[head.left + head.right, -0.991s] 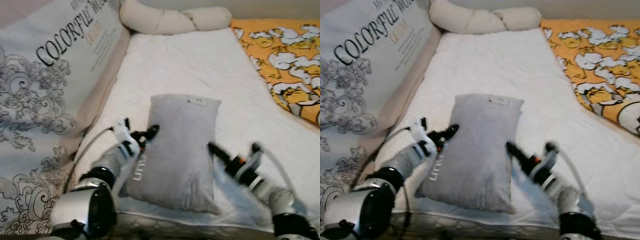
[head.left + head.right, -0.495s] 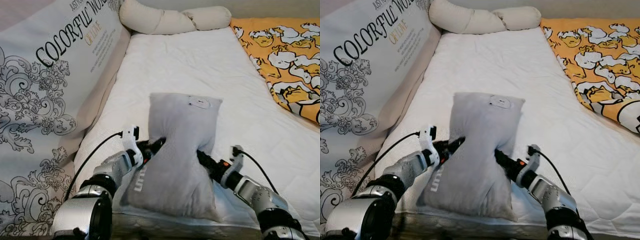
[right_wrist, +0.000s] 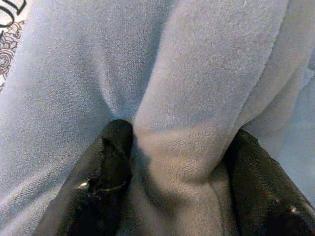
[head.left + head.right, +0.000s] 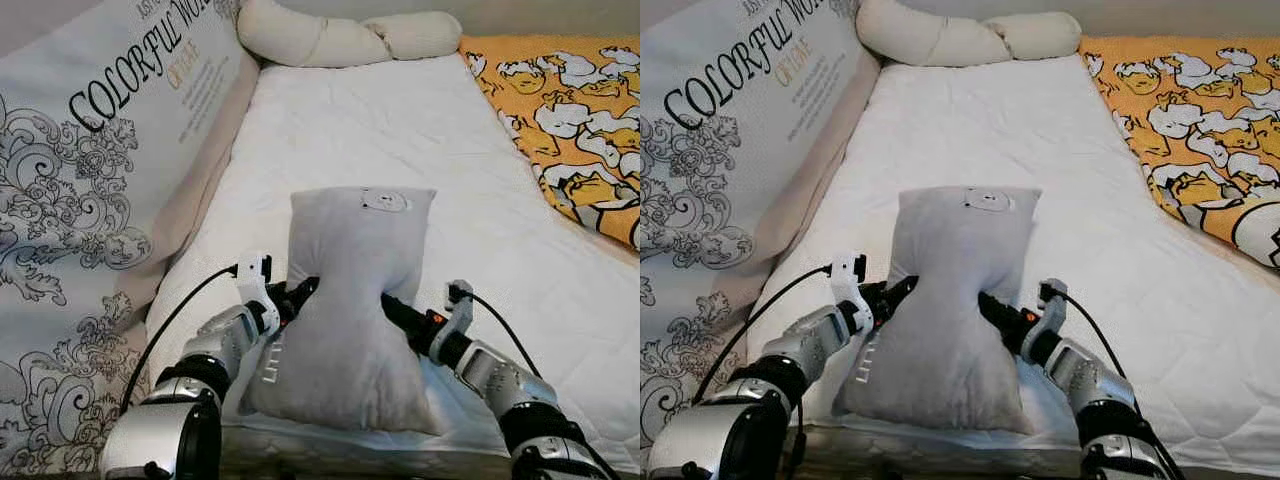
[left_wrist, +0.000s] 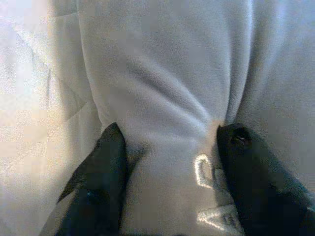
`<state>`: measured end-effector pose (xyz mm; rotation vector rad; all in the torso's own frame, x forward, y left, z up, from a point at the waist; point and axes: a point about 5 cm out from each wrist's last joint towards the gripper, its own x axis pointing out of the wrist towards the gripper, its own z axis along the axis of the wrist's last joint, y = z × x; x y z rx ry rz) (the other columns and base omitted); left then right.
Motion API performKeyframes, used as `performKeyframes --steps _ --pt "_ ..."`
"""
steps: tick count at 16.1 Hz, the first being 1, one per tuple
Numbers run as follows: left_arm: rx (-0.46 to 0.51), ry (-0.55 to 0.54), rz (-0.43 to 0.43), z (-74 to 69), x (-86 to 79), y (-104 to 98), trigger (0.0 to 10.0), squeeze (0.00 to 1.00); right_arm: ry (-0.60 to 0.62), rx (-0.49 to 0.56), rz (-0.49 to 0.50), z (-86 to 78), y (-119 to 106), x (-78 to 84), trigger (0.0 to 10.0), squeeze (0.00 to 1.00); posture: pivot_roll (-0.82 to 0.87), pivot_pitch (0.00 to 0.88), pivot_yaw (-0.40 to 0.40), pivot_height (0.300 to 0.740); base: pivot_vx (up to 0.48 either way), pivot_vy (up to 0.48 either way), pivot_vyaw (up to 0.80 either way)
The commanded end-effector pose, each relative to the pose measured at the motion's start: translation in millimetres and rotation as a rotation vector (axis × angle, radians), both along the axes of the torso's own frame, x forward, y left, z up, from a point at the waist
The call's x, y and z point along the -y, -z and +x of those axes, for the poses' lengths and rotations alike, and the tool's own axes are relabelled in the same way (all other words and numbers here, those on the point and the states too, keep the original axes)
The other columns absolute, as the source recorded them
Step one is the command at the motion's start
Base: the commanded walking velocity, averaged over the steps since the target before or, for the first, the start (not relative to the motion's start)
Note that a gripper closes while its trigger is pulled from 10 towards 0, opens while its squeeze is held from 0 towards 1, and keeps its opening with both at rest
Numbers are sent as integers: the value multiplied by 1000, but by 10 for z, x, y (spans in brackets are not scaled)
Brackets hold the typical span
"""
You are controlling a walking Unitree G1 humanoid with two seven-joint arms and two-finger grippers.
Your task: Clean up the room
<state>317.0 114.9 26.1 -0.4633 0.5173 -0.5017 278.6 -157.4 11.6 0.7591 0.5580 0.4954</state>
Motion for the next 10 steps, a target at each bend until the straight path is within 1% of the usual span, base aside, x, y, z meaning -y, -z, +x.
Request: performKeyframes --steps 1,2,3,4,6,8,9,10 --pt "-43 26 24 -85 54 99 0 0 -28 -15 -11 20 13 -137 0 0 -74 0 78 740 0 0 0" --pt "-41 26 18 -86 65 98 0 0 -11 -17 -44 28 27 -126 0 0 -73 0 79 740 0 0 0" --pt "-43 34 10 -83 81 90 0 0 18 32 -104 54 16 -107 0 0 -72 0 81 740 0 0 0" --pt "-40 42 7 -78 88 80 0 0 15 13 -95 53 19 -115 0 0 -72 0 82 740 0 0 0" --pt "-24 59 12 -53 99 45 0 0 4 52 -115 86 -19 -131 0 0 -67 0 84 740 0 0 0" --pt "-56 89 45 -50 112 49 0 0 4 86 -127 111 -51 -180 0 0 -61 0 83 740 0 0 0" --pt "-40 103 69 -40 120 37 0 0 -1 98 -117 119 -70 -206 0 0 -47 0 81 740 0 0 0" --pt "-33 106 74 -33 125 28 0 0 0 104 -123 126 -78 -212 0 0 -44 0 80 740 0 0 0"
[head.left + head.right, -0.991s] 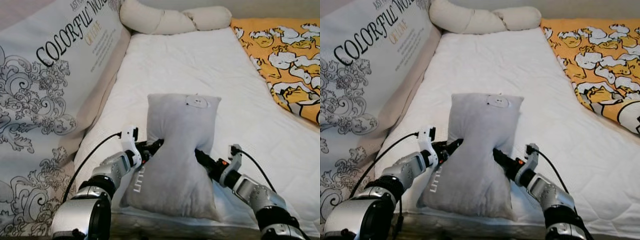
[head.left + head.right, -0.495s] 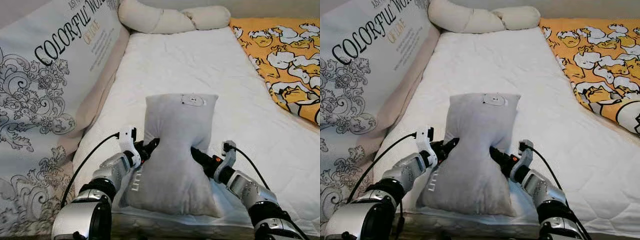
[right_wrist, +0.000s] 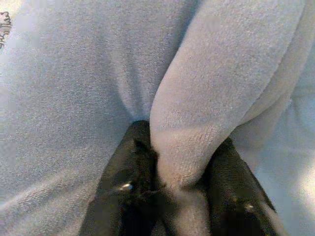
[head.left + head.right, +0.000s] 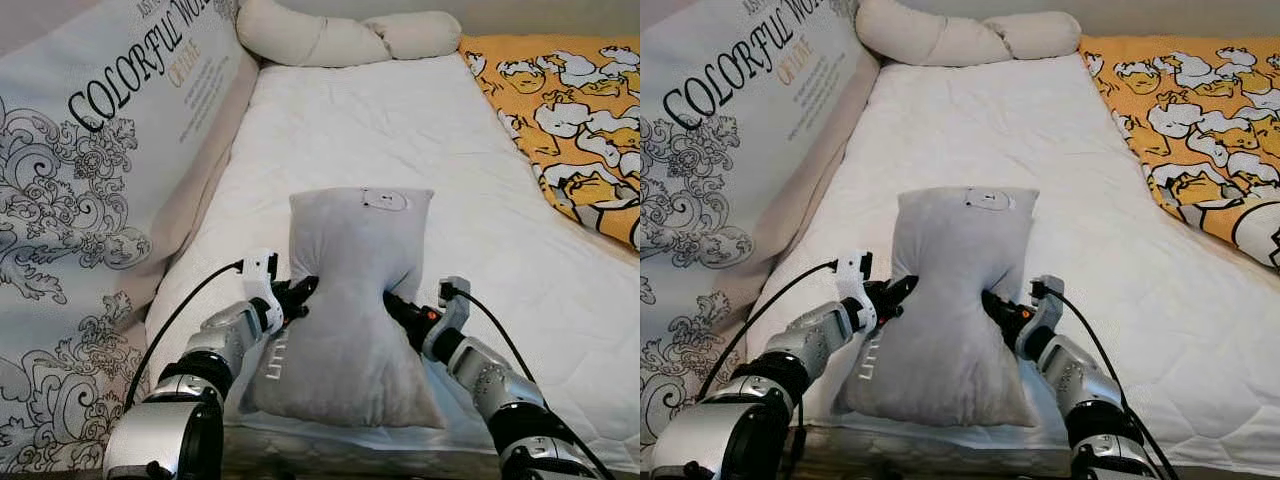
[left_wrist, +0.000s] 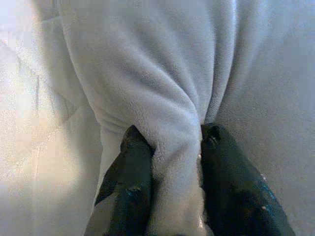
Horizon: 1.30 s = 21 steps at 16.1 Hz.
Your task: Clean up the room
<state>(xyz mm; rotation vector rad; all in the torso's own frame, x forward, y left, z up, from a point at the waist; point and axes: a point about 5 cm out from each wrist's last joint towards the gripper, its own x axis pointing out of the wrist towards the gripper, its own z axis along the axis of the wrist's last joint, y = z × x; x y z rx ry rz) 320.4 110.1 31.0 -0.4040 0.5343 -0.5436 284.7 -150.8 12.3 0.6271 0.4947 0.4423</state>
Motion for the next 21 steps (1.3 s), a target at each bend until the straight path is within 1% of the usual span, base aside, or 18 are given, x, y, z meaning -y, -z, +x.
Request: performKeyframes --steps 1,2,4,5,7,8,10,11,12,13,14,15,16,18,19,20,21 --pt "-23 52 29 -39 83 40 0 0 -46 40 -13 78 -88 -165 0 0 -38 0 80 740 0 0 0" --pt "-4 58 25 -10 91 -3 0 0 -21 78 -46 103 -117 -165 0 0 -31 0 79 740 0 0 0" --pt "28 76 32 33 113 -72 0 0 -10 80 -26 141 -172 -185 0 0 -20 0 75 740 0 0 0" --pt "77 95 44 84 127 -161 0 0 12 112 1 201 -271 -193 0 0 -13 0 77 740 0 0 0" --pt "111 90 32 126 139 -245 0 0 23 127 38 239 -353 -219 0 0 -14 0 80 740 0 0 0" --pt "127 91 27 140 149 -282 0 0 40 143 69 253 -394 -238 0 0 -14 0 80 740 0 0 0" --pt "156 119 21 129 226 -329 0 0 56 187 36 246 -428 -276 0 0 -15 0 81 740 0 0 0" --pt "172 134 26 120 256 -352 0 0 67 192 27 241 -432 -288 0 0 -17 0 83 740 0 0 0" --pt "180 135 28 121 259 -364 0 0 87 184 39 249 -437 -276 0 0 -20 0 84 740 0 0 0" --pt "201 126 39 132 245 -393 0 0 110 214 57 274 -492 -248 0 0 -20 0 85 740 0 0 0" --pt "245 106 75 151 207 -437 0 0 164 249 51 311 -563 -206 0 0 -20 0 85 740 0 0 0" --pt "264 99 90 156 192 -454 0 0 182 258 47 320 -584 -195 0 0 -20 0 85 740 0 0 0" --pt "366 76 126 175 135 -601 0 0 227 347 47 332 -754 -169 0 0 -19 0 81 740 0 0 0" --pt "455 60 159 168 88 -763 0 0 258 384 59 288 -871 -160 0 0 -5 0 65 740 0 0 0" --pt "469 54 157 160 88 -799 0 0 272 367 66 270 -870 -147 0 0 -2 0 63 740 0 0 0" --pt "489 33 144 152 96 -855 0 0 300 347 51 251 -855 -113 3333 0 -3 0 63 740 0 0 0" --pt "512 -10 158 157 92 -908 10000 0 330 338 1 247 -836 -70 10000 0 -4 0 64 740 0 0 0"
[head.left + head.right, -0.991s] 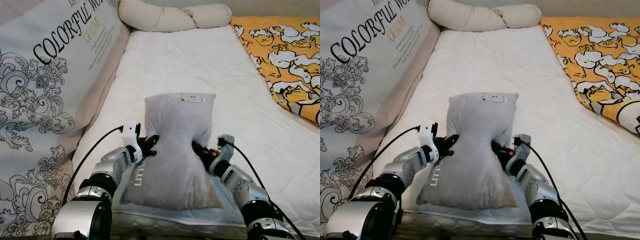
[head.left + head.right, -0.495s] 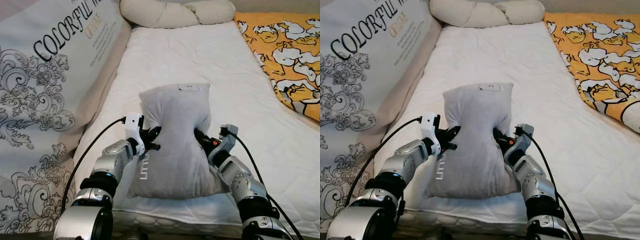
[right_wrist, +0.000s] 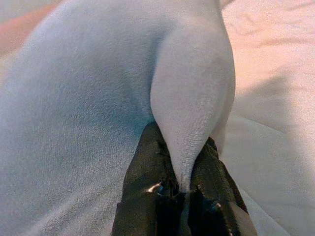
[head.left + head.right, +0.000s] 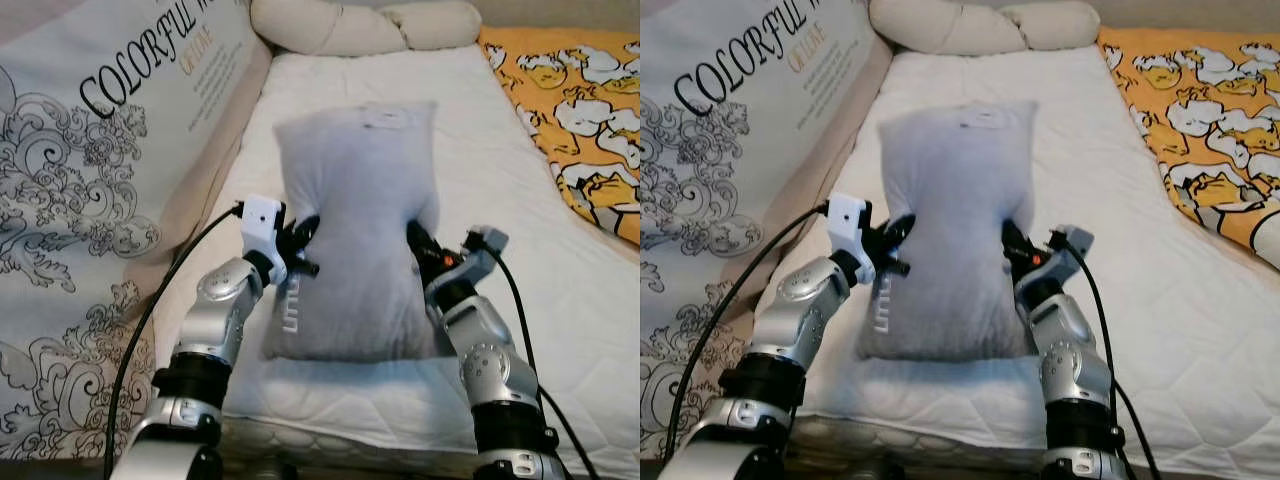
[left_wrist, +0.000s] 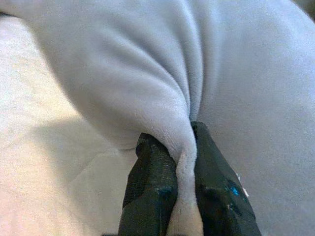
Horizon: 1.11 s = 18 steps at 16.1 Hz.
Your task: Clean up the room
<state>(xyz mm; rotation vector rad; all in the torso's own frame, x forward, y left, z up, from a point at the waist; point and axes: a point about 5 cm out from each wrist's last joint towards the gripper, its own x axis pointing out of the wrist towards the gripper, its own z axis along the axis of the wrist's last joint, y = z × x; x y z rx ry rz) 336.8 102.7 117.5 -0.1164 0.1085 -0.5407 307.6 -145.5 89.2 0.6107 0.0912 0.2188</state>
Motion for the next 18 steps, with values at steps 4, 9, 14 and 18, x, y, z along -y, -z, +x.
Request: performKeyframes --steps 4,9,14,18 --pt "65 -3 42 -11 23 -148 10000 0 41 2 -77 -7 -119 -7 10000 0 0 0 70 740 0 0 0" --pt "55 -27 83 -7 -3 -162 10000 0 124 -19 -62 -20 -108 45 10000 0 1 0 75 740 0 57 -113" --pt "62 -22 98 -13 32 -186 10000 0 125 0 -73 -25 -137 19 10000 0 8 0 70 740 0 385 -410" --pt "63 -27 107 -5 13 -193 10000 0 91 -20 -86 -10 -123 -25 10000 0 16 0 63 740 0 398 0"
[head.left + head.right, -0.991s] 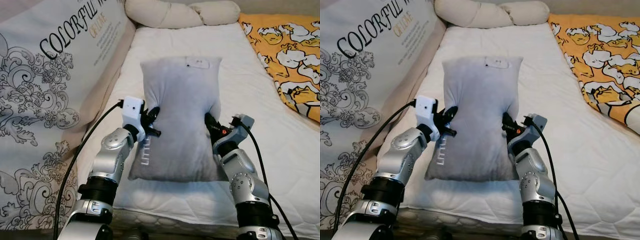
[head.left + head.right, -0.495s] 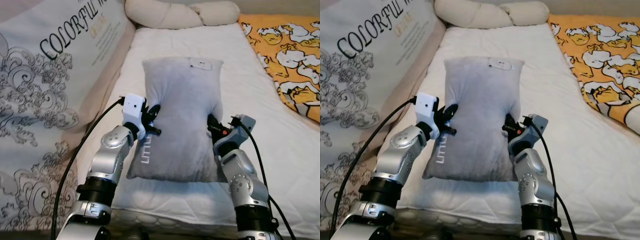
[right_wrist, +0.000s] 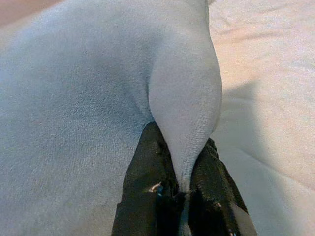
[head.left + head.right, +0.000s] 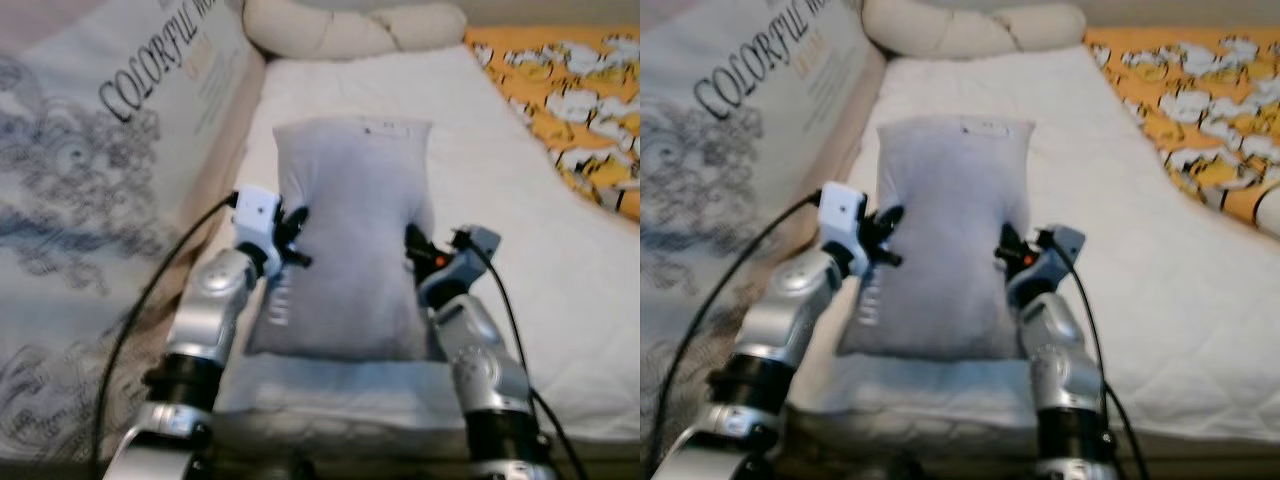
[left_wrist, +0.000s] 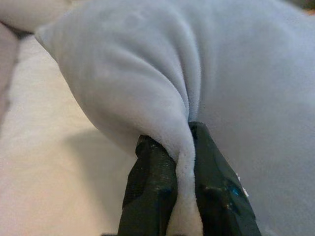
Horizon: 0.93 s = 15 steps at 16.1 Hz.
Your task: Clean up the room
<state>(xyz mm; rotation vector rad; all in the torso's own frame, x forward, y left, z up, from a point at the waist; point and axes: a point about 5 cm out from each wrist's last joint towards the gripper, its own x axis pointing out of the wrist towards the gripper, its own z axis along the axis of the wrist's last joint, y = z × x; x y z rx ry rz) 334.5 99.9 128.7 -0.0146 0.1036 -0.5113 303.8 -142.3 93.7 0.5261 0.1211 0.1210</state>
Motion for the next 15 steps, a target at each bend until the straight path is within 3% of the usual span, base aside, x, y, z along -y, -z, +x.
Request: performKeyframes --steps 1,3,6,15 --pt "34 -4 9 20 -20 -93 10000 0 1 22 3 31 -73 1 10000 0 16 0 62 740 0 398 0" --pt "37 -12 11 28 -19 -100 10000 0 8 13 -5 36 -63 13 10000 0 14 0 59 740 0 390 0" --pt "47 -23 42 32 4 -85 10000 0 16 3 -18 38 -52 38 10000 0 10 0 56 740 0 0 0" --pt "79 -24 29 34 42 -106 10000 0 30 4 -48 46 -51 66 10000 0 8 0 54 740 0 0 0"
